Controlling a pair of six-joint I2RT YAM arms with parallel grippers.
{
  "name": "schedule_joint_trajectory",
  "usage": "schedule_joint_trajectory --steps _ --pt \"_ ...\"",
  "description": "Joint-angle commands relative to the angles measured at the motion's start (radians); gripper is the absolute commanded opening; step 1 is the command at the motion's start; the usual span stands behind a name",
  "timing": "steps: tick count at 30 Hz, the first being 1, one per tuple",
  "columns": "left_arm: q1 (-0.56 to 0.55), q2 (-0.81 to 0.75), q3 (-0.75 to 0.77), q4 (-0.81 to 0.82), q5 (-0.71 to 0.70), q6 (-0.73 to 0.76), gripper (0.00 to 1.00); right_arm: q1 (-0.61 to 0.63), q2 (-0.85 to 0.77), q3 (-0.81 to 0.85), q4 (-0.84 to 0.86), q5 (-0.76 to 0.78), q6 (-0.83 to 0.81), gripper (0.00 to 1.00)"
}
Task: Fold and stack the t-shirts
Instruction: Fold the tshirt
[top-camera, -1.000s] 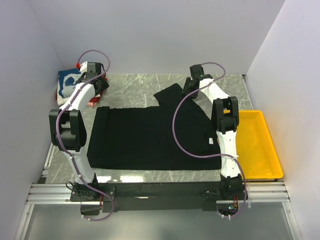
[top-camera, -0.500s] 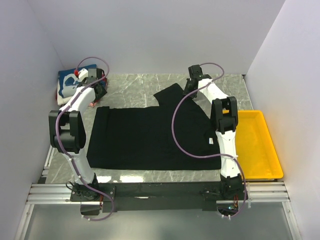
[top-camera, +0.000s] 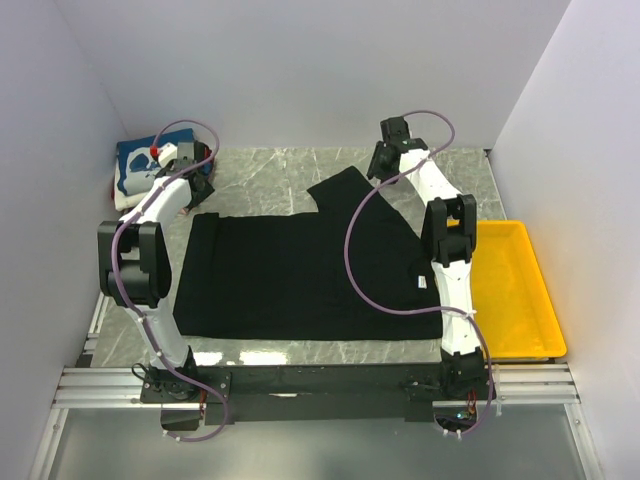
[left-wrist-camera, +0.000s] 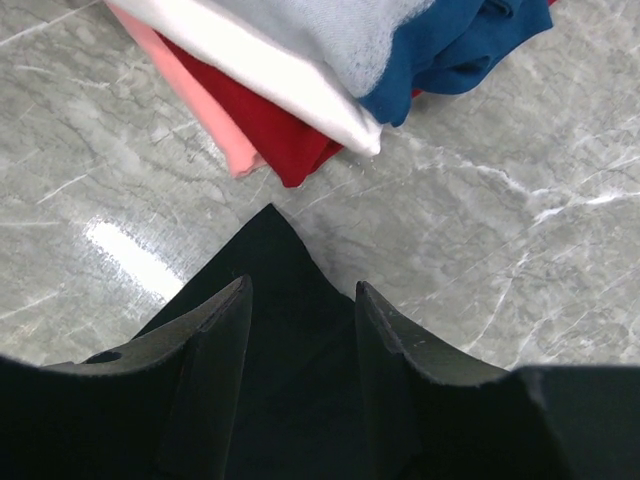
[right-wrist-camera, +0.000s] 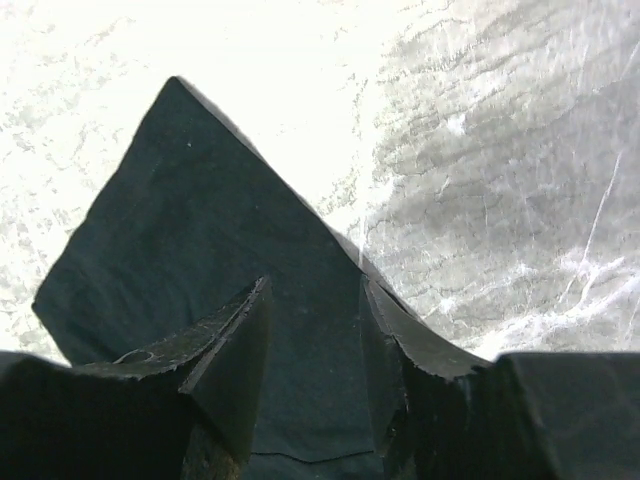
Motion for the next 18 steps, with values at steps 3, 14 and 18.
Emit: schedule_joint_trajectory --steps 3,14,18 --pt "0.002 -0.062 -0.015 0.017 -0.013 -0.003 0.51 -0.003 0.046 0.019 -0.024 0.015 -0.012 0.47" --pt "0.002 -0.067 -0.023 0.023 -0.001 0.000 0.51 0.028 0.090 0.059 -0.084 0.017 0.001 0.40" --pt "0.002 -0.070 -0.030 0.024 -0.005 -0.001 0.52 0.051 0.092 0.049 -0.093 0.008 0.001 0.24"
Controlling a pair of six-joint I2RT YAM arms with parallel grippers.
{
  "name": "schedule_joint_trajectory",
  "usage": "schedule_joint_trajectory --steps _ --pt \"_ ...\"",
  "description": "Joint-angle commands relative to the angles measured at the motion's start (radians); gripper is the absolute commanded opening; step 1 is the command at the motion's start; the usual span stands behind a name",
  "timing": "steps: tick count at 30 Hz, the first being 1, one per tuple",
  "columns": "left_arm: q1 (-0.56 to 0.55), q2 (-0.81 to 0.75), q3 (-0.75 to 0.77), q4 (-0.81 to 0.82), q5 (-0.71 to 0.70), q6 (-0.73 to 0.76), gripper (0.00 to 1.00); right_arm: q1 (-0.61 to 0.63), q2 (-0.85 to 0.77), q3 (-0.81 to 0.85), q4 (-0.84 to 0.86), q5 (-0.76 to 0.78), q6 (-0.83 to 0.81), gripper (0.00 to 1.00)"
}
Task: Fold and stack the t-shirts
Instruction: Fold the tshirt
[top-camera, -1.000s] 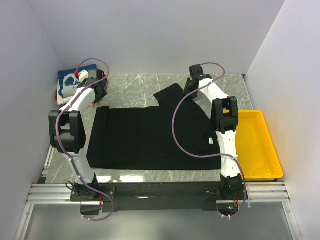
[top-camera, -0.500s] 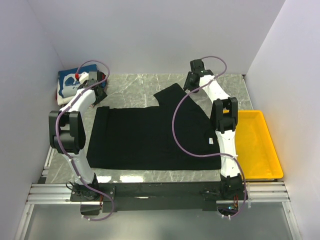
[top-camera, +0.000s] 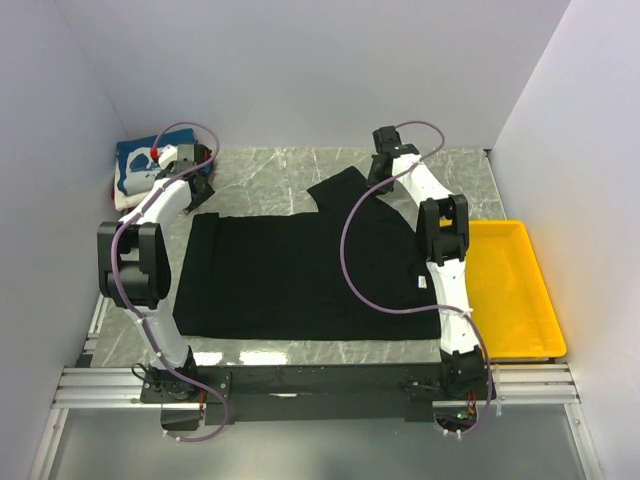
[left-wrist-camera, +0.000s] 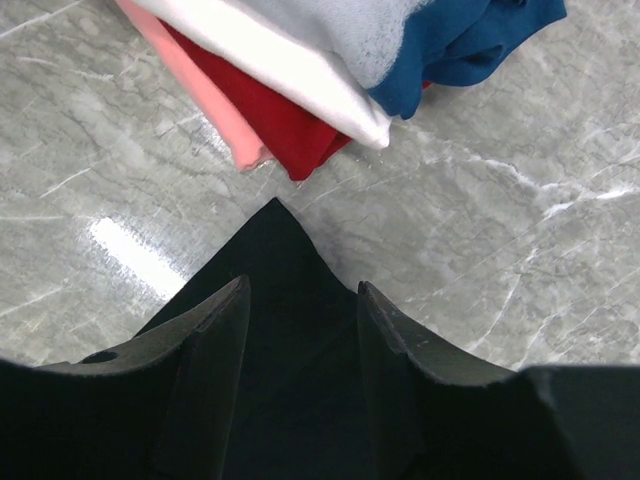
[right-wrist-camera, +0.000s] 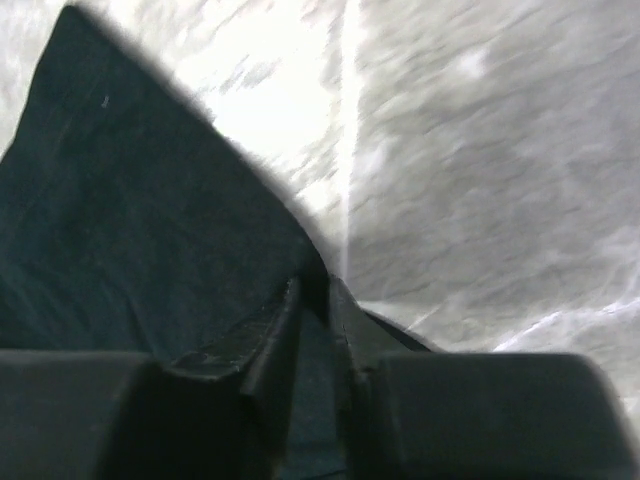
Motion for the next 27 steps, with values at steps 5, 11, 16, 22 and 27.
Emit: schedule_joint_trajectory --steps 5,11,16,22,27 --pt "0.002 -0.063 -0.021 0.017 -0.024 -0.011 0.54 0.032 -0.015 0.000 -0.030 0.045 0.009 0.00" --pt "0.002 -0.028 -0.021 0.013 -0.035 -0.033 0.52 -0.007 -0.107 -0.056 0.001 0.102 0.036 0.00" --pt "0.002 0.020 0.008 0.003 -0.032 -0.041 0.51 -0.042 -0.141 -0.057 0.016 0.106 0.046 0.00" --pt "0.001 0.090 0.037 -0.010 -0.027 -0.064 0.49 -0.070 -0.146 -0.041 0.008 0.092 0.041 0.00" --pt "0.001 0.155 0.093 -0.023 -0.035 -0.074 0.49 -0.077 -0.150 -0.050 0.013 0.068 0.035 0.00"
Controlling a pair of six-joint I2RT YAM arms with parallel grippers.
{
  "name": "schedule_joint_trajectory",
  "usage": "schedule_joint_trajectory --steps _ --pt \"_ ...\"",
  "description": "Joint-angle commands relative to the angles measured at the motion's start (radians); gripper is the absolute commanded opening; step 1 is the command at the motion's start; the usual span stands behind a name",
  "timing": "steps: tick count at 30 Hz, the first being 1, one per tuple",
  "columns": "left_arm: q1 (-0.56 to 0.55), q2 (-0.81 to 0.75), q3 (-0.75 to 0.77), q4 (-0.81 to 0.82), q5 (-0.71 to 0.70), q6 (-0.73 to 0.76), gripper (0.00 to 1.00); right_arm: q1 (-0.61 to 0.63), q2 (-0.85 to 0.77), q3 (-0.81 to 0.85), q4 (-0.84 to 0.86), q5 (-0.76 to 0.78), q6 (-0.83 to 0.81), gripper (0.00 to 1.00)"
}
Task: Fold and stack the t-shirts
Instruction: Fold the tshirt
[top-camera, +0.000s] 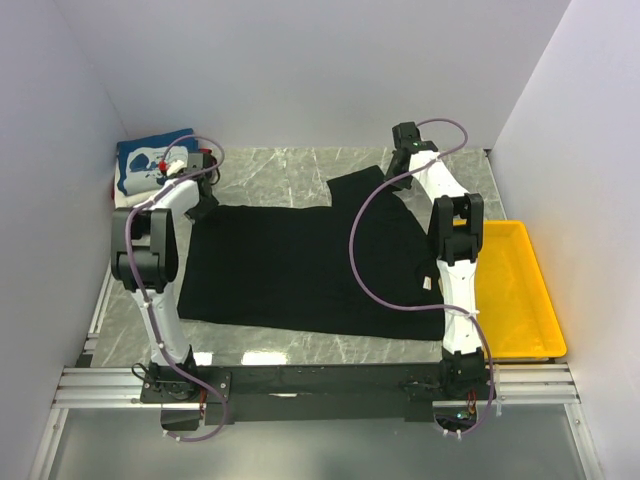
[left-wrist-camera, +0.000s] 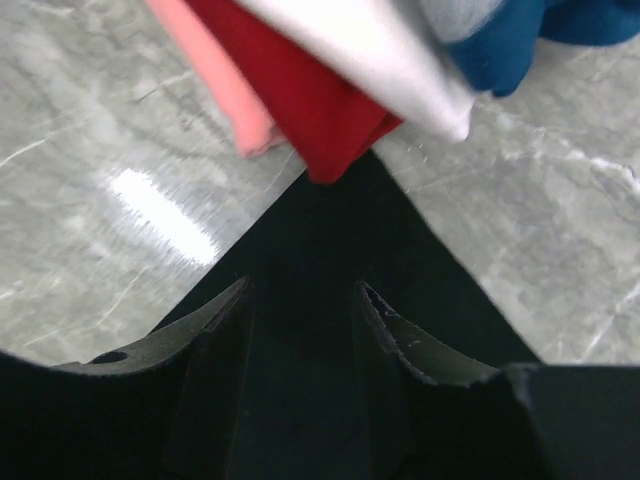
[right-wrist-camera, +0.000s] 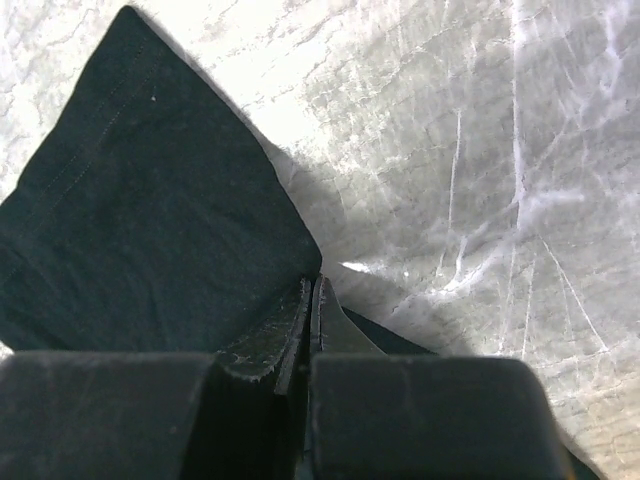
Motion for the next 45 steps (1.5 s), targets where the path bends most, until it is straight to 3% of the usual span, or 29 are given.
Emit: schedule_joint_trajectory --steps 1,12,26,30,37,45 --pt "0.001 0.031 0.095 -0.010 -0.024 -0.019 0.49 -0.001 -0.086 0.011 0.021 0.004 0.000 0.00" --pt "-0.001 0.194 0.300 -0.086 -0.053 -0.040 0.47 -0.011 -0.113 -0.039 0.048 -0.019 -0.010 0.00" --pt "-0.013 0.286 0.353 -0.125 -0.100 -0.060 0.45 -0.021 -0.126 -0.058 0.061 -0.051 -0.011 0.00" --pt "-0.016 0.295 0.357 -0.131 -0.095 -0.059 0.37 -0.026 -0.134 -0.064 0.064 -0.059 -0.013 0.00" --pt "-0.018 0.265 0.360 -0.126 -0.086 -0.039 0.12 -0.041 -0.149 -0.070 0.076 -0.093 -0.003 0.00" --pt "-0.015 0.171 0.370 -0.083 -0.073 0.017 0.01 -0.103 -0.220 -0.108 0.146 -0.246 0.046 0.00"
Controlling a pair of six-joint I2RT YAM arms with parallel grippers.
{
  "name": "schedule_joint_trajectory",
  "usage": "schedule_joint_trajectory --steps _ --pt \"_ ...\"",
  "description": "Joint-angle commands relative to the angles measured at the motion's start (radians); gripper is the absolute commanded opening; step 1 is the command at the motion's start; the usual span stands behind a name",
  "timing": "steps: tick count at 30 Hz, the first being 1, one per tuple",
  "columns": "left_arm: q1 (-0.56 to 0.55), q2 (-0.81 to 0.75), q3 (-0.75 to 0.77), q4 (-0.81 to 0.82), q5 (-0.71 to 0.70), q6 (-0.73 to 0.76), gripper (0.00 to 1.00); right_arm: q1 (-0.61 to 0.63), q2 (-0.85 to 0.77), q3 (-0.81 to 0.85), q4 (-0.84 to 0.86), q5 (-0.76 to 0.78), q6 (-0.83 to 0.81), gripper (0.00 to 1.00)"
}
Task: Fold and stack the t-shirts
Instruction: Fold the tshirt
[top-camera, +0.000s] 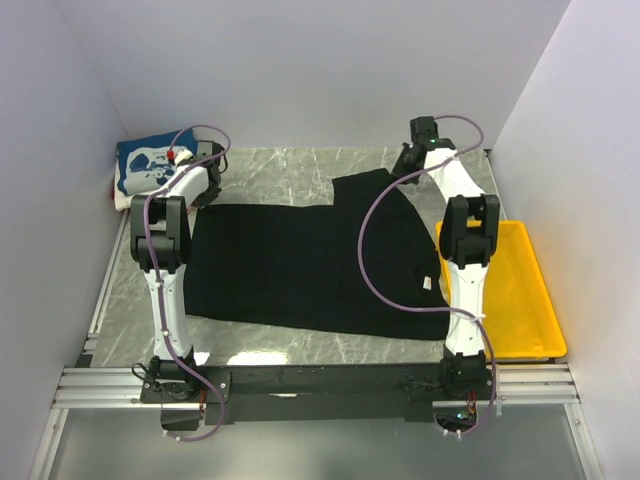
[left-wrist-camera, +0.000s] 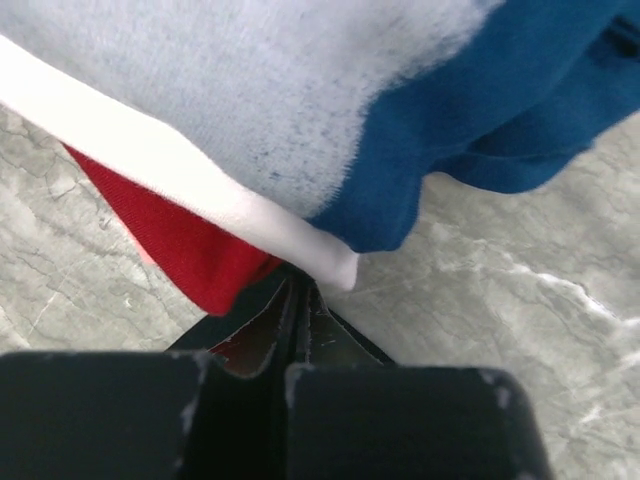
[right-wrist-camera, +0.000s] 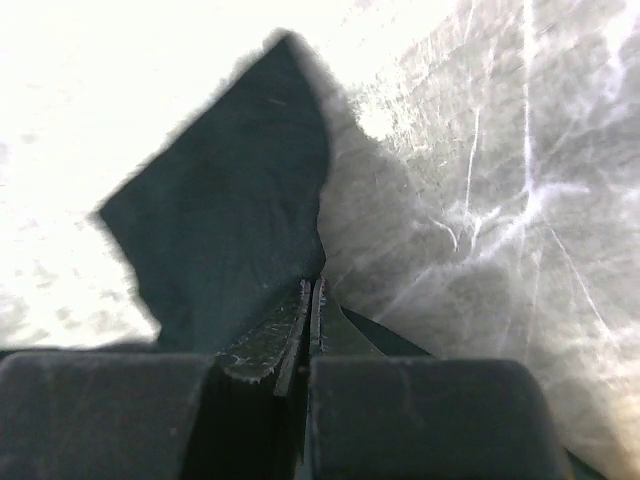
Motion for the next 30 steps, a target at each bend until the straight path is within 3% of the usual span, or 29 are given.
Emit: schedule_joint_trajectory --steps 1,11,18,30 --pt "-0.002 -0.104 0.033 0.031 0.015 0.033 0.01 -0.042 -0.126 -0.023 0.094 -0.074 0.035 0.00" --pt "0.009 -0.186 0.001 0.085 0.076 0.057 0.01 -0.056 -0.247 -0.141 0.114 -0.089 0.031 0.00" --pt "0.015 -0.291 -0.140 0.136 0.082 0.014 0.01 -0.051 -0.429 -0.436 0.211 -0.124 0.061 0.00" --pt "0.049 -0.486 -0.467 0.219 0.055 -0.111 0.01 0.044 -0.741 -0.873 0.287 -0.023 0.132 0.00"
